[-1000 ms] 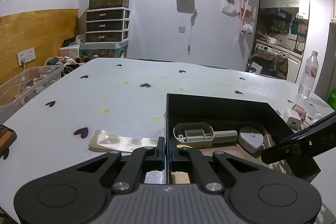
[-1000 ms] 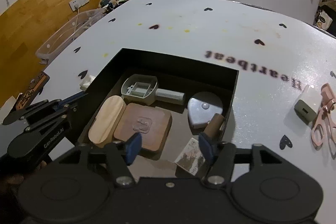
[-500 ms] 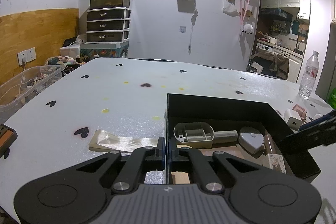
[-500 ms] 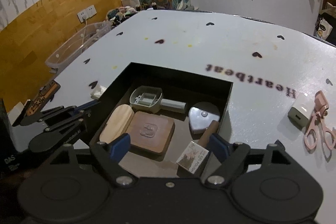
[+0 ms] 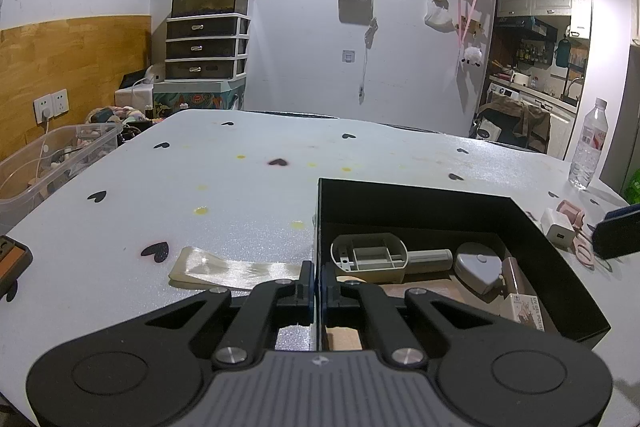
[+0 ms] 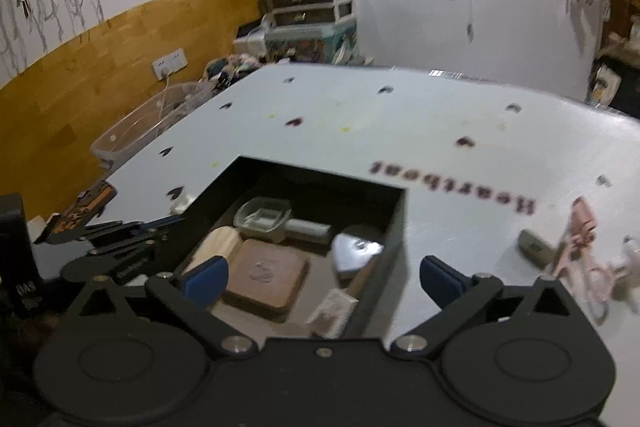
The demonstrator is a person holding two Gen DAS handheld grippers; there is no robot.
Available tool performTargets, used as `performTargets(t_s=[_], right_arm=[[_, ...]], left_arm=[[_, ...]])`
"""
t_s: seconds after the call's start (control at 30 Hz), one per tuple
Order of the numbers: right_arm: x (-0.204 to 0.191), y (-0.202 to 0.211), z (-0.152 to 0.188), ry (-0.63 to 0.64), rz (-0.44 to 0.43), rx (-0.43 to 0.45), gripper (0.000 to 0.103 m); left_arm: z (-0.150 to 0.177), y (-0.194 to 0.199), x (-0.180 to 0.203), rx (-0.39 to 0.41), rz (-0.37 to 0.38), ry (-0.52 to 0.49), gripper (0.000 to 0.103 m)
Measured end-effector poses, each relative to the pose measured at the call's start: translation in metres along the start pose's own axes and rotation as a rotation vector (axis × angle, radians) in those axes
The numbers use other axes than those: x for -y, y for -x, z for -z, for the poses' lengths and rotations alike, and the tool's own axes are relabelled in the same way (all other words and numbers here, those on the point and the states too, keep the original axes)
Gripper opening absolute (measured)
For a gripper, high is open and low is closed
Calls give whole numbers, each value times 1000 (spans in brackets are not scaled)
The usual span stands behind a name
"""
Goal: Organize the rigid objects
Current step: 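Move the right gripper to the white charger cube and grasp it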
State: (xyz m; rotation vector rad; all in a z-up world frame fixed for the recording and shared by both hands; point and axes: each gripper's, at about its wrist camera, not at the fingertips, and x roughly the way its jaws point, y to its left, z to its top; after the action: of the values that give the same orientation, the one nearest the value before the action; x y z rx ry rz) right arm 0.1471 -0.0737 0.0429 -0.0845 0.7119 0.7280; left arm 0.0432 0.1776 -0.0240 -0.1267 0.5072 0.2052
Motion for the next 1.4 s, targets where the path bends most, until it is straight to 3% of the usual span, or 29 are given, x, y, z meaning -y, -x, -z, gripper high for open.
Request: performTargets(t_s=[0.3,0.57,0.83,0.97,1.13,1.4], right_arm=[[48,19,27,-52,129,80,103],[103,15,51,-165,243,79,103],[126,2,57,-228,236,79,103],[133,-10,51,-228,226,106,91],[144,-30,33,-271,235,137,85],[166,-77,11,-384,245,73,75]], left_arm=[[0,0,0,0,0,0,2],[0,0,0,0,0,0,2],[0,0,0,0,1,0,2],[0,0,0,0,0,0,2],[0,0,0,0,1,0,2],[0,0,0,0,2,0,2]])
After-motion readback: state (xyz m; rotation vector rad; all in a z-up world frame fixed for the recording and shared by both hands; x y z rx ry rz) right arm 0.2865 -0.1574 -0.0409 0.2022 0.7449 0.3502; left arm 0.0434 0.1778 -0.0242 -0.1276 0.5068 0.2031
